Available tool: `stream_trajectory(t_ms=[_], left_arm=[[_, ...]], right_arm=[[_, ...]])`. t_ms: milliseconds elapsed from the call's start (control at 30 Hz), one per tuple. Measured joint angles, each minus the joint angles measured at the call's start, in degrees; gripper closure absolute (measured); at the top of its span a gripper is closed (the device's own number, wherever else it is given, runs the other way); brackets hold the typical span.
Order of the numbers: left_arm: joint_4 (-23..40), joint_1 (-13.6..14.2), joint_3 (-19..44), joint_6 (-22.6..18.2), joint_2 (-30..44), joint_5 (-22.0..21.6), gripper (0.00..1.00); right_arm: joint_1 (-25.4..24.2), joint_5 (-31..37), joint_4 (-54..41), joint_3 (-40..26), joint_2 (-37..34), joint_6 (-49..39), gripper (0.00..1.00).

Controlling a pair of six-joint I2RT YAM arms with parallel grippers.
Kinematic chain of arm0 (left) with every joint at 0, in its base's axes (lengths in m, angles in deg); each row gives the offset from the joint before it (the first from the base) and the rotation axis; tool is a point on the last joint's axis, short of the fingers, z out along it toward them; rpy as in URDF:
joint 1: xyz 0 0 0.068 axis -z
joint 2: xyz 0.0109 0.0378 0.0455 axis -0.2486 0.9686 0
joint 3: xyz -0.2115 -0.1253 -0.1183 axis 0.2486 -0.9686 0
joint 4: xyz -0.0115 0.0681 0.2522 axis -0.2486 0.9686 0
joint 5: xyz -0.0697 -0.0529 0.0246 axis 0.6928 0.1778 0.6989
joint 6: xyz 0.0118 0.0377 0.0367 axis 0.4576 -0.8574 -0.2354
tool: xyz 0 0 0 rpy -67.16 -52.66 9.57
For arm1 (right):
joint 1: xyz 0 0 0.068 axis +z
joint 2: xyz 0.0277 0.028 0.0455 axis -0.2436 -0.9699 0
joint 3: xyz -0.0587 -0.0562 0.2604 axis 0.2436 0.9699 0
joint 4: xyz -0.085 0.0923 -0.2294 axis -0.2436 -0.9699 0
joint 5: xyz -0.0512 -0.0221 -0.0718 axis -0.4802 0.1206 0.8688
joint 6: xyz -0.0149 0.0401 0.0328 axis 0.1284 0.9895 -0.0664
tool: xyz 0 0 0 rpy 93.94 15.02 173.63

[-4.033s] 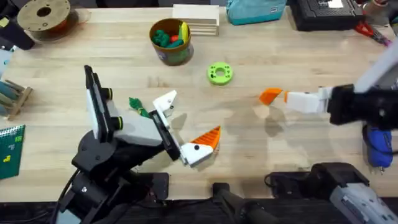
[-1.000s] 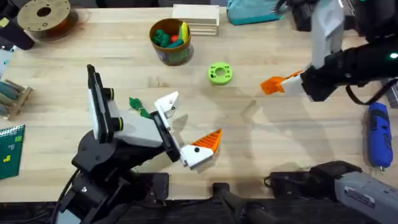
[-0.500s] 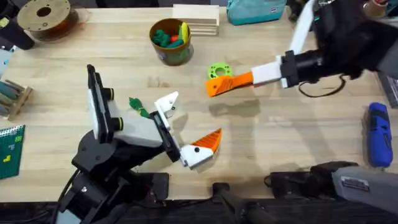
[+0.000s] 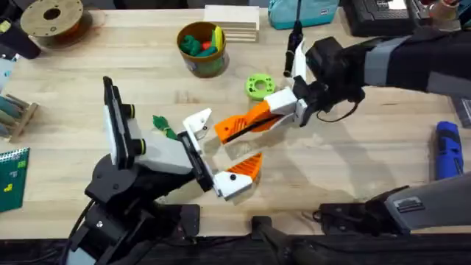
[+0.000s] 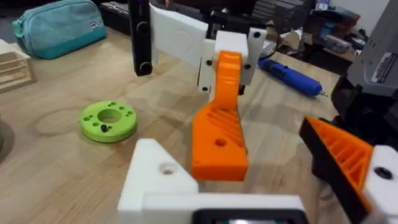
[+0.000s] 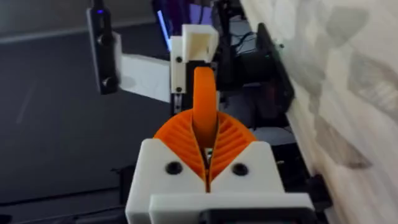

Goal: Pick up the gripper from the table and insert it into the empty holder that is missing its gripper. Then pick up a screw, insert it into the mounting hole, and use the screwdriver to tighten it. Finally, clean up the table by picking up the vegetable and placing it into the bucket.

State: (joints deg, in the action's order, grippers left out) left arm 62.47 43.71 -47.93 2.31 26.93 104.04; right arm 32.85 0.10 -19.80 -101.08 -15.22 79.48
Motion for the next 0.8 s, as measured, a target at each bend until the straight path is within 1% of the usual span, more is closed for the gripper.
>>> stream_trajectory(t_ms=[33,200,400,500,600,800], left_arm=[[0.0,0.0,0.0,0.0,0.0,0.0,0.014],[0.0,0.0,0.0,0.0,0.0,0.0,0.014],[0.0,0.0,0.0,0.0,0.0,0.0,0.014],[0.0,0.0,0.0,0.0,0.0,0.0,0.014],[0.0,0.0,0.0,0.0,0.0,0.0,0.014],[0.0,0.0,0.0,0.0,0.0,0.0,0.014]], right_arm=[[0.4,-2.3,0.0,0.0,-0.1,0.6,0.983],[0.5,-3.2,0.8,0.0,-0.1,0.8,0.983],[0.5,-2.9,1.8,0.0,-0.1,1.3,0.983],[0.5,-2.7,3.9,0.0,-0.1,2.6,0.983],[0.5,-2.1,6.4,0.0,-0.1,4.9,0.984],[0.5,-0.5,8.6,0.0,-0.1,8.9,0.983]])
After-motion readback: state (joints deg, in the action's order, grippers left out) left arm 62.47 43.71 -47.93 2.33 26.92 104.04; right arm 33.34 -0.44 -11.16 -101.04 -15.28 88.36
